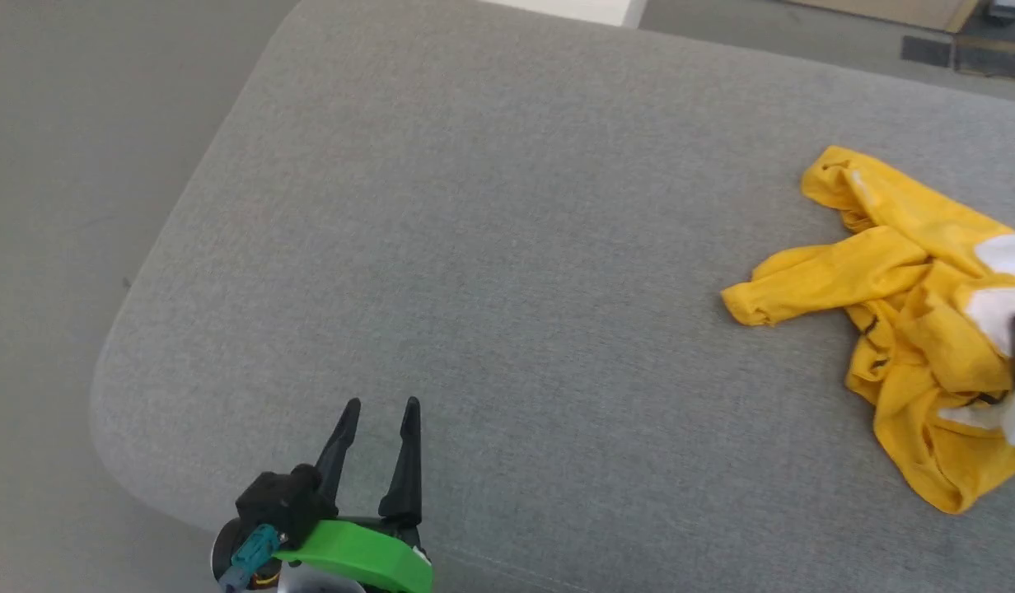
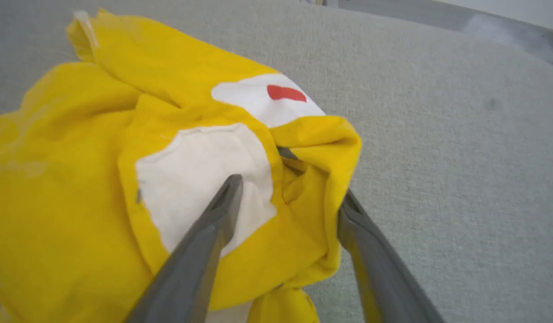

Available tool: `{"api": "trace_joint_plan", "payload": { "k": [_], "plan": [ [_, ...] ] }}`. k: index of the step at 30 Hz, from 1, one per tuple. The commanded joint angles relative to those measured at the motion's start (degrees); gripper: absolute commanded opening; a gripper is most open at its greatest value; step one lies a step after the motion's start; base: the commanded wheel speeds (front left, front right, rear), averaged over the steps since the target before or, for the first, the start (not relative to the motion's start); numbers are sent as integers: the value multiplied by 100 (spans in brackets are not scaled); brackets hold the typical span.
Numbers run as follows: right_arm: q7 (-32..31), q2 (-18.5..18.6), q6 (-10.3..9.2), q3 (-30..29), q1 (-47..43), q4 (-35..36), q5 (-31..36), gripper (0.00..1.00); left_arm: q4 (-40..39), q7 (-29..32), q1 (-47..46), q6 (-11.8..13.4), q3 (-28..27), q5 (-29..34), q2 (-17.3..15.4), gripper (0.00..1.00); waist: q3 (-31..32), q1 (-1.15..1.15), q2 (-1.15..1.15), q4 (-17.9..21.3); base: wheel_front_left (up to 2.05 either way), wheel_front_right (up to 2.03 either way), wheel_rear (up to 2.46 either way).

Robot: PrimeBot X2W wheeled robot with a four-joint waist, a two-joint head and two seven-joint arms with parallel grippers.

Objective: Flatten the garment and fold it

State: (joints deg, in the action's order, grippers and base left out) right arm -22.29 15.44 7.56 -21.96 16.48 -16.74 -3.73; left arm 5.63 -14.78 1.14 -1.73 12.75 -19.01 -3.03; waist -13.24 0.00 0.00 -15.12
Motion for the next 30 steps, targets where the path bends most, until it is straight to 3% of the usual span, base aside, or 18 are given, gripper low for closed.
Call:
{"api": "trace_joint_plan", "payload": {
  "k": [1,7,15,24,30],
  "plan": [
    [138,-80,-8,125,92,200,-142,100,-24,-22,2,-46,-42,59,15,100,251,0,0,267,0,0,0],
    [627,-586,-8,355,-316,1383,-651,100,-234,-22,100,-97,-113,111,15,100,466,0,0,580,0,0,0],
    [1555,-1198,-8,572,-1754,2560,-533,100,-603,-22,388,-58,-233,165,15,100,572,0,0,944,0,0,0],
    [3052,-1254,-8,797,-2961,2271,-1013,100,-800,-22,832,52,-363,124,15,100,602,0,0,1223,0,0,0],
    [3370,-1255,-8,973,-2951,1923,-1130,100,-694,-17,753,-10,-284,335,-17,100,553,0,0,1356,0,0,0]
  ]
}}
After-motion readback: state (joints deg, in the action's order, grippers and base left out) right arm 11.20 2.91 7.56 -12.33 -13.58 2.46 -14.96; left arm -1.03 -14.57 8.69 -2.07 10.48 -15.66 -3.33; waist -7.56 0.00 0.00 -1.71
